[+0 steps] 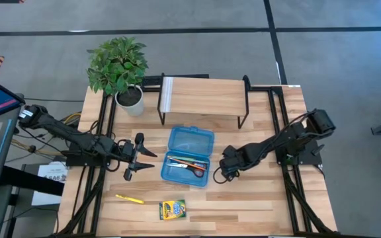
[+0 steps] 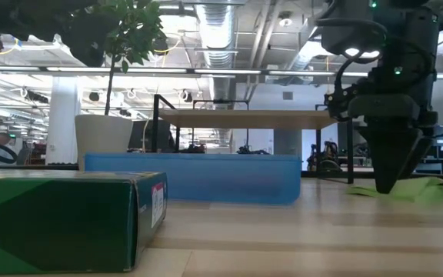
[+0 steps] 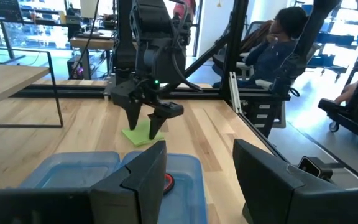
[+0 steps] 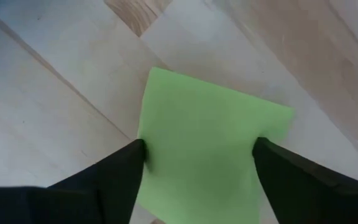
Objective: Pack school essentials
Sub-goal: Put the green sticky notes into the blue supply box
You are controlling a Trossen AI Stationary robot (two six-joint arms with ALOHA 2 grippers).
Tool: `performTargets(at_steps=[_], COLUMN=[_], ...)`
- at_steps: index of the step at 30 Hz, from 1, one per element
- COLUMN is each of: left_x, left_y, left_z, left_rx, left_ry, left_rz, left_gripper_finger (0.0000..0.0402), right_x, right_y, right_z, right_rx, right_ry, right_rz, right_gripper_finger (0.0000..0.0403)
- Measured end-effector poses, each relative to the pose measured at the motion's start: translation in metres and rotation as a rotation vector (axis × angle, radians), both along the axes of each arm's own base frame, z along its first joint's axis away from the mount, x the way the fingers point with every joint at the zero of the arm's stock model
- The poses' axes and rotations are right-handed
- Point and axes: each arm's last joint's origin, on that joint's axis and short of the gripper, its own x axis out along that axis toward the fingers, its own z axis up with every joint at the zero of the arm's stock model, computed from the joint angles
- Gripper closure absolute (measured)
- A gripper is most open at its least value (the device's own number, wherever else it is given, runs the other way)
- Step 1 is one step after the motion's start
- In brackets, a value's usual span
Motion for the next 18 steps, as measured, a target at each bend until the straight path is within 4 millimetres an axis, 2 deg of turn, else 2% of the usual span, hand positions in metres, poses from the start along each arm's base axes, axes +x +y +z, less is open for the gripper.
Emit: performTargets(at_steps=[5, 11, 18], left_x=[0.0, 0.0, 0.0], left_y=[0.0, 0.0, 0.0], left_z=[0.0, 0.001, 0.001], left_rx=[0.0, -0.002, -0.002], left_ry=[0.0, -0.005, -0.005], left_rz=[0.002, 0.002, 0.002], left_gripper_finger=[0.0228, 0.0228, 0.0228], right_x=[0.007, 0.015, 0.015], right_y=[0.002, 0.005, 0.005], right_z=[0.008, 0.016, 0.017], right_rx=[0.007, 0.017, 0.01], right_ry=[-0.006, -0.033, -0.029], right_rz=[0.008, 0.035, 0.056], right_gripper_finger=[0.012, 0.0129, 0.0141])
